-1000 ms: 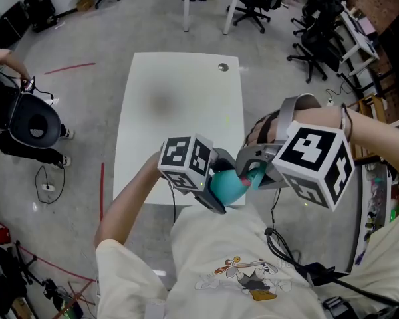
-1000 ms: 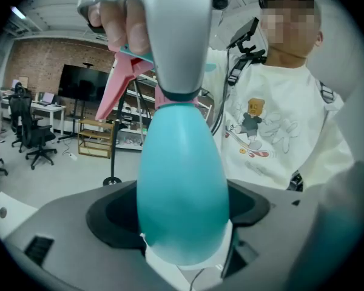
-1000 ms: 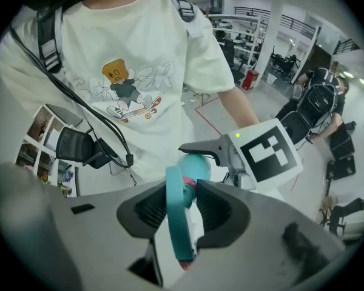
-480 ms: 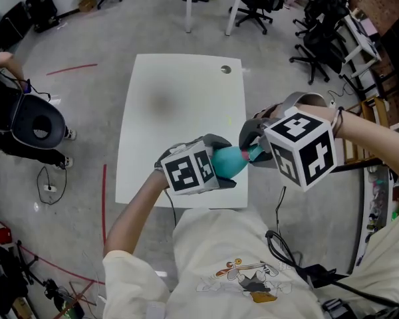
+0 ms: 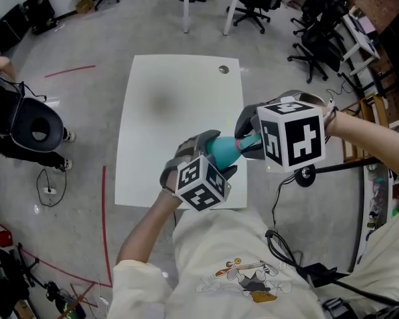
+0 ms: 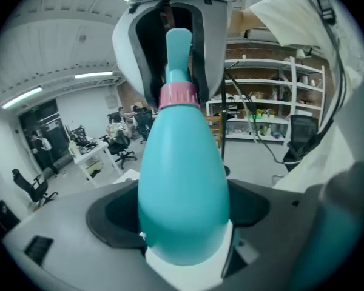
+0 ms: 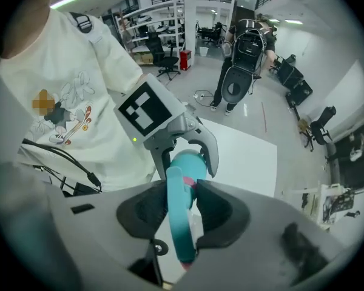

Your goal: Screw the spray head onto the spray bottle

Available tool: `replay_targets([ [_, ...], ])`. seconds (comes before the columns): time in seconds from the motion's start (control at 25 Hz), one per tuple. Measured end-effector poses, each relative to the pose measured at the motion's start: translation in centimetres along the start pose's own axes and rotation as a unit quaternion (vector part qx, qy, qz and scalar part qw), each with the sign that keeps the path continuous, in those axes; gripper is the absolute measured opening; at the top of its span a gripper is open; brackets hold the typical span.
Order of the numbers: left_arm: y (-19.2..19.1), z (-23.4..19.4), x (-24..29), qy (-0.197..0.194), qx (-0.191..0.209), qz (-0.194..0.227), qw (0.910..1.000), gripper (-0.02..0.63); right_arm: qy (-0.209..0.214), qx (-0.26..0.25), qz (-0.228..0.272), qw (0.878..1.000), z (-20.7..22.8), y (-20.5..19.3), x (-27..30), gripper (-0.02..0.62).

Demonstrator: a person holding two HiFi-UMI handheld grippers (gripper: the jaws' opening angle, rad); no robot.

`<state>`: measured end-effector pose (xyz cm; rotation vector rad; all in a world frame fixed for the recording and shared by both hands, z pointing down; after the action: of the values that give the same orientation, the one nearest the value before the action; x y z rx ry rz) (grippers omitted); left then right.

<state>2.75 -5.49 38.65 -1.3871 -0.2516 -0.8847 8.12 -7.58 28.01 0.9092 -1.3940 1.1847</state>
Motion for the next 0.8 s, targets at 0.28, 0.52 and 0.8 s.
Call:
replay_targets([
  [0.28, -0.3, 0.4, 0.5, 0.124, -0.025, -0.017, 0.9918, 0.411, 0.000, 0.085, 0.003, 0.996, 0.4, 0.3, 0.4, 0.129],
  [0.52, -0.6, 0.6, -0.2, 0.208, -0.040, -0.022, 0.9771, 0.411, -0.003, 0.187, 0.044, 0.981, 1.0, 0.8, 0.1, 0.129],
  [0.8, -1.1, 0.9, -0.3, 0.283, -0.028, -0.027, 0.9583, 0.411, 0.007, 0.349, 0.104, 0.931, 1.2, 0.1, 0.1, 0.130],
])
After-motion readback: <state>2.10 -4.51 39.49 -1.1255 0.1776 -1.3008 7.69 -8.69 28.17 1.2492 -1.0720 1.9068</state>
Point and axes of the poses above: the fingertips, and each gripper's own axes: x forward along the fingers, z to its right, y out of its top, the point moved 8 cm from there along -x, backward along the fingers, and after that the axes turned 4 degrees about x, right-handed, at the moved point
